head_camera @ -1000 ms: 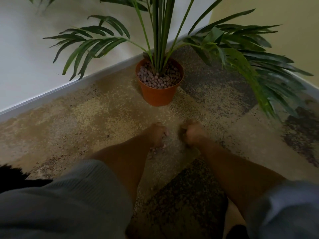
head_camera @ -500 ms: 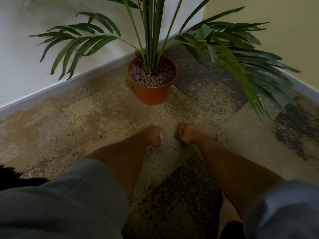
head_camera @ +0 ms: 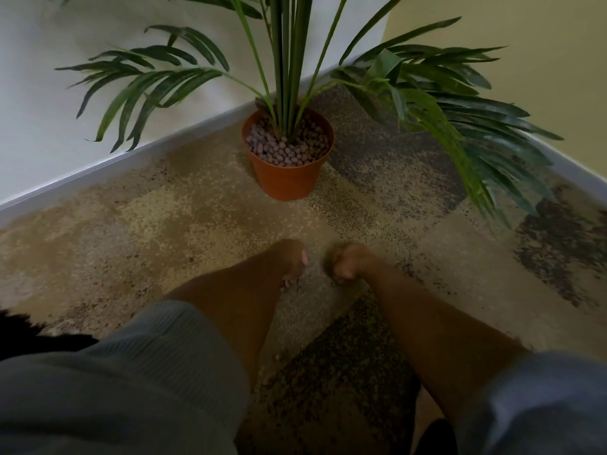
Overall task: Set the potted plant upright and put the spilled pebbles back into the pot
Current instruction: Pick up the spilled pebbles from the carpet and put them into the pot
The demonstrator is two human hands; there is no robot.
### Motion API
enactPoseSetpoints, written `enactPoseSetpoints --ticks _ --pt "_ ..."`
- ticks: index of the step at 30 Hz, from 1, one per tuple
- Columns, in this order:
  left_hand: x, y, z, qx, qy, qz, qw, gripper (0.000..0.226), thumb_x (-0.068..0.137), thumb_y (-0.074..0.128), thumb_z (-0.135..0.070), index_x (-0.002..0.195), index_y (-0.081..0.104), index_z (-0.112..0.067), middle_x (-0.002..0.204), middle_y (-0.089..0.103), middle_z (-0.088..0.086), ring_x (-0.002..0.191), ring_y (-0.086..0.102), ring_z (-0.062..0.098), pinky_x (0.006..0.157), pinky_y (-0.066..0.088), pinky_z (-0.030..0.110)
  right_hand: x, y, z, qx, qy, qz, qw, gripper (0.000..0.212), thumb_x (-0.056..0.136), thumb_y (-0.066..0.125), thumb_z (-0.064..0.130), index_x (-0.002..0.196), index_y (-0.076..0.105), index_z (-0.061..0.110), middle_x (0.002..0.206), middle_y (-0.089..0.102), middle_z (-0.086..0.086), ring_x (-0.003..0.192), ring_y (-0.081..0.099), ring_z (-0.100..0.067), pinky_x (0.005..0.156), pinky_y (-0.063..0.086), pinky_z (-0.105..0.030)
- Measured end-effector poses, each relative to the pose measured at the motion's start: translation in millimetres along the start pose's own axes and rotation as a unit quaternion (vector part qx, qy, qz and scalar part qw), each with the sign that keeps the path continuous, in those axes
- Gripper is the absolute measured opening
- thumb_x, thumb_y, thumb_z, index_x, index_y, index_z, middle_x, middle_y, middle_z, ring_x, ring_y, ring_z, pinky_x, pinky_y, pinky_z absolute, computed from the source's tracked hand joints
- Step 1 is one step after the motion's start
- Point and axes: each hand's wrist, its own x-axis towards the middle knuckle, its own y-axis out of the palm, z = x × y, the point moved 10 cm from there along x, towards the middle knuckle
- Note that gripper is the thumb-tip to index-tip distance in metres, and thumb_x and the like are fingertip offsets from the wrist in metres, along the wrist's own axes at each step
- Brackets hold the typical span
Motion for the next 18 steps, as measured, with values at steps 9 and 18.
enactPoseSetpoints --ticks 9,18 --pt "-5 2 26 -0.382 -0.156 0.026 0.911 0.035 0.088 0.051 0.012 0.112 0.065 -0.009 0.091 0.064 0.012 0.072 0.063 0.019 0.056 0.057 0.028 1 17 12 0.519 0.071 0.041 0.851 0.030 0.085 0.056 -0.013 0.112 0.065 -0.003 0.114 0.061 -0.015 0.083 0.063 -0.014 0.086 0.057 -0.029" --pt "-11 -24 27 -0.730 -0.164 -0.029 0.662 0.018 0.093 0.046 -0.008 0.076 0.052 -0.007 0.070 0.051 0.005 0.061 0.052 0.012 0.052 0.054 0.018 1 -6 56 0.755 0.032 0.092 0.648 0.016 0.096 0.041 0.000 0.107 0.052 0.000 0.084 0.055 -0.012 0.076 0.058 -0.017 0.064 0.061 -0.029"
